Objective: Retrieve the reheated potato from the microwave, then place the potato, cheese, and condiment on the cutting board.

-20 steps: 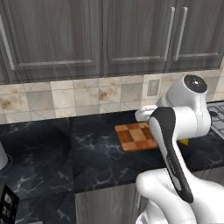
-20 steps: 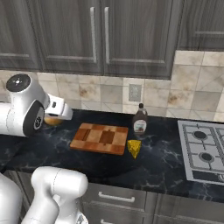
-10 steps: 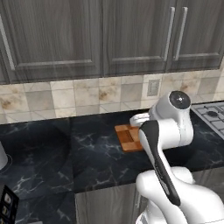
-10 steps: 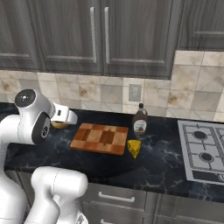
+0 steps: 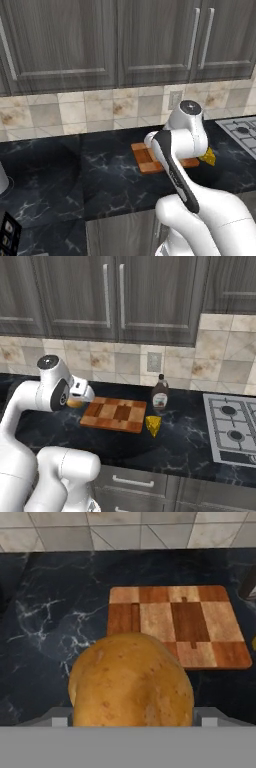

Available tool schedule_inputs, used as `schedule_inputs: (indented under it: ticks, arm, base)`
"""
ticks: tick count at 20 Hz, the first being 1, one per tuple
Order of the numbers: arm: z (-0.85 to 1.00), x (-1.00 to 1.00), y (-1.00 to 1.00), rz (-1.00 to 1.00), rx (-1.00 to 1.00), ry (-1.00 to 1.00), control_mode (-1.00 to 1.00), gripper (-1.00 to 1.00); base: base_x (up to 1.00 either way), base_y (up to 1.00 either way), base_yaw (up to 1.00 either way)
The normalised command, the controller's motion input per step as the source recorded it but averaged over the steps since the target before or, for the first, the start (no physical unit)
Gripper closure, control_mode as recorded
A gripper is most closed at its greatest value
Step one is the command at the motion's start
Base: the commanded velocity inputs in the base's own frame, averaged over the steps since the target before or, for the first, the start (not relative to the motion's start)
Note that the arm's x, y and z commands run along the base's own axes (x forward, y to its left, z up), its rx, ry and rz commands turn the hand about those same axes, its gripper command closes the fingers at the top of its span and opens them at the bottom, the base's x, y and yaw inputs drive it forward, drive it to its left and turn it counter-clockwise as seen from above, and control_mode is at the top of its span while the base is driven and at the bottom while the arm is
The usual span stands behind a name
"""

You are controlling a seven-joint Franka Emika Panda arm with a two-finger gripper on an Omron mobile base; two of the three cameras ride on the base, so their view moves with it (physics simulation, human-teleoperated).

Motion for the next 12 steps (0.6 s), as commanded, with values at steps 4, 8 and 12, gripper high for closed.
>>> schedule_inputs:
  ticks: [4, 8, 12]
  arm:
    - [-0.36, 0.22, 0.01, 0.0, 0.0, 0.0, -1.0, 1.0]
    - [-0.36, 0.27, 0.0, 0.0, 0.0, 0.0, -1.0, 1.0]
    - [-0.42, 0.28, 0.0, -0.04, 0.0, -0.05, -1.0, 1.0]
  base:
    - [0.0, 0.0, 0.0]
    - [0.0, 0.0, 0.0]
    - [0.0, 0.0, 0.0]
